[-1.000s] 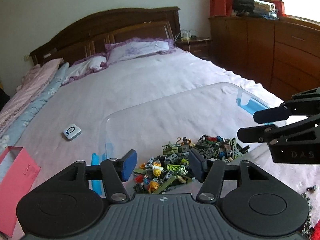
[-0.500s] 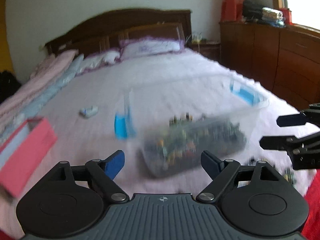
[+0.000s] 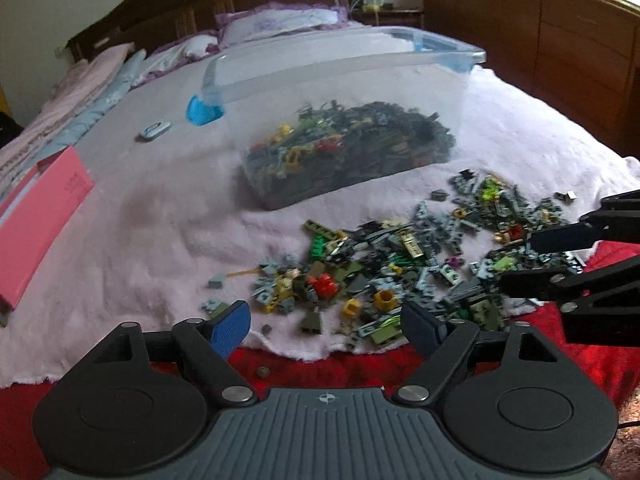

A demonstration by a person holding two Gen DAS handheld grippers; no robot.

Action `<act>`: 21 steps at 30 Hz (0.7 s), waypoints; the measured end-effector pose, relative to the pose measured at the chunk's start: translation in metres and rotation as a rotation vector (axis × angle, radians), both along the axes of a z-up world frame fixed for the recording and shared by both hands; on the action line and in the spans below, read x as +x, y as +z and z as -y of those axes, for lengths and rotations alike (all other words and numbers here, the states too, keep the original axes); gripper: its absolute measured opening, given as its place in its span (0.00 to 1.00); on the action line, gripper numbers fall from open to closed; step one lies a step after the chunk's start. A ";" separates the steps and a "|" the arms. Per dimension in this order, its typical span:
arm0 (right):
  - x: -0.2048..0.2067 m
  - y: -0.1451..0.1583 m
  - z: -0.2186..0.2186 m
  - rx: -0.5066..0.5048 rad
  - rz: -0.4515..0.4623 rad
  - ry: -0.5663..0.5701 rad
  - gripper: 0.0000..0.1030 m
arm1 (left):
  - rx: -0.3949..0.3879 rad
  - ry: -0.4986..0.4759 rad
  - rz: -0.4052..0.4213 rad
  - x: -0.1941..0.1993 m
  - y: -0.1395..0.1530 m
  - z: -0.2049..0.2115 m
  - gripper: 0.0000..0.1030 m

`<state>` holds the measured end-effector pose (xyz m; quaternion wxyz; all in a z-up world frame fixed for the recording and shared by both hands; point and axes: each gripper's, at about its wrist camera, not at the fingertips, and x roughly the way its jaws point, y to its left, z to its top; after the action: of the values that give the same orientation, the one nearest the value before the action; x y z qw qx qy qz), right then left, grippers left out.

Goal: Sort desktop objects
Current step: 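Lower both open tools back into the loose Lego pile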

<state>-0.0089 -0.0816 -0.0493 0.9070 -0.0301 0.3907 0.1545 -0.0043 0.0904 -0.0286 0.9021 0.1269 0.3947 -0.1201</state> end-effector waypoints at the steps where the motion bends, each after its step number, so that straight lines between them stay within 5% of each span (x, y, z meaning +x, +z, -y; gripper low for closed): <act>1: 0.000 0.000 0.000 -0.003 0.000 -0.003 0.46 | -0.001 -0.009 0.002 -0.001 0.000 0.002 0.79; 11: -0.002 -0.009 0.010 -0.011 -0.027 -0.067 0.21 | 0.008 -0.024 -0.008 -0.004 -0.004 0.009 0.60; 21: -0.008 -0.020 0.021 0.004 -0.048 -0.111 0.21 | 0.013 0.005 -0.041 -0.002 -0.013 0.004 0.56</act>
<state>-0.0174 -0.1031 -0.0689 0.9046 -0.0029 0.4130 0.1056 -0.0063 0.0861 -0.0420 0.8932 0.1293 0.4142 -0.1180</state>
